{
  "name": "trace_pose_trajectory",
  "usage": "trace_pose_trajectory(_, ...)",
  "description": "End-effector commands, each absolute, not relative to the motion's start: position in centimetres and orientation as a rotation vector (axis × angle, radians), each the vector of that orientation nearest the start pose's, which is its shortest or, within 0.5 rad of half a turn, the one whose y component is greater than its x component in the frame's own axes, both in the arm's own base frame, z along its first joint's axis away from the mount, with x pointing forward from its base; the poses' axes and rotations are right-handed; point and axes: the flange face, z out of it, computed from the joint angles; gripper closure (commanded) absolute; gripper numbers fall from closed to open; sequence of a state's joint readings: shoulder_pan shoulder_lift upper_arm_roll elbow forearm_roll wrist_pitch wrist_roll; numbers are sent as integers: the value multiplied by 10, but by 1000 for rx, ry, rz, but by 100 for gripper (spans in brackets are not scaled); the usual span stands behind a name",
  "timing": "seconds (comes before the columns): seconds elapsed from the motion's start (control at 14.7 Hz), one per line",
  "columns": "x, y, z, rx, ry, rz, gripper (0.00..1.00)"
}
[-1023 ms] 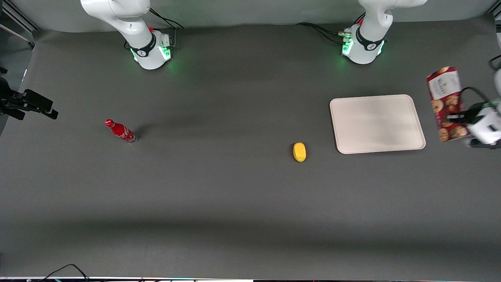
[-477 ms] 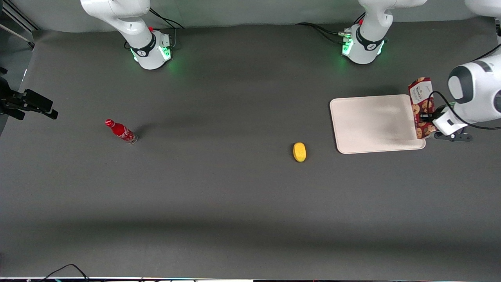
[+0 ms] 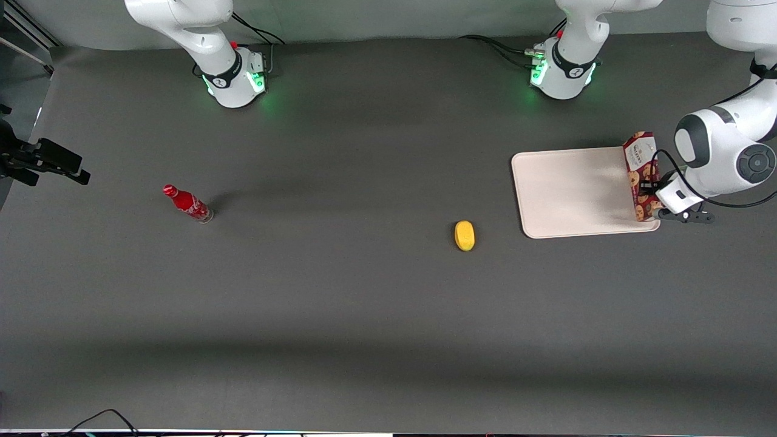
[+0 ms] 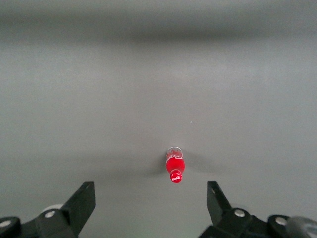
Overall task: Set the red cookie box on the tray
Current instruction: 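Carry the box over the tray's edge and lower it onto the tray, then open the left gripper and withdraw it away from the box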
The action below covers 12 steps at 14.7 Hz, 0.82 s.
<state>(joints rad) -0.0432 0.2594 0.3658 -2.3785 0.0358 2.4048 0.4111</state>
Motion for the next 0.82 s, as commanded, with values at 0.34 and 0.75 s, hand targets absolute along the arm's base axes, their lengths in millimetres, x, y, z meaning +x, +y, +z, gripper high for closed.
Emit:
trace_pose_trajectory(0.34,497,155,372,-3196,185,279,0)
trace_pose_trajectory(0.75,530,101,583,-3182,194,316,0)
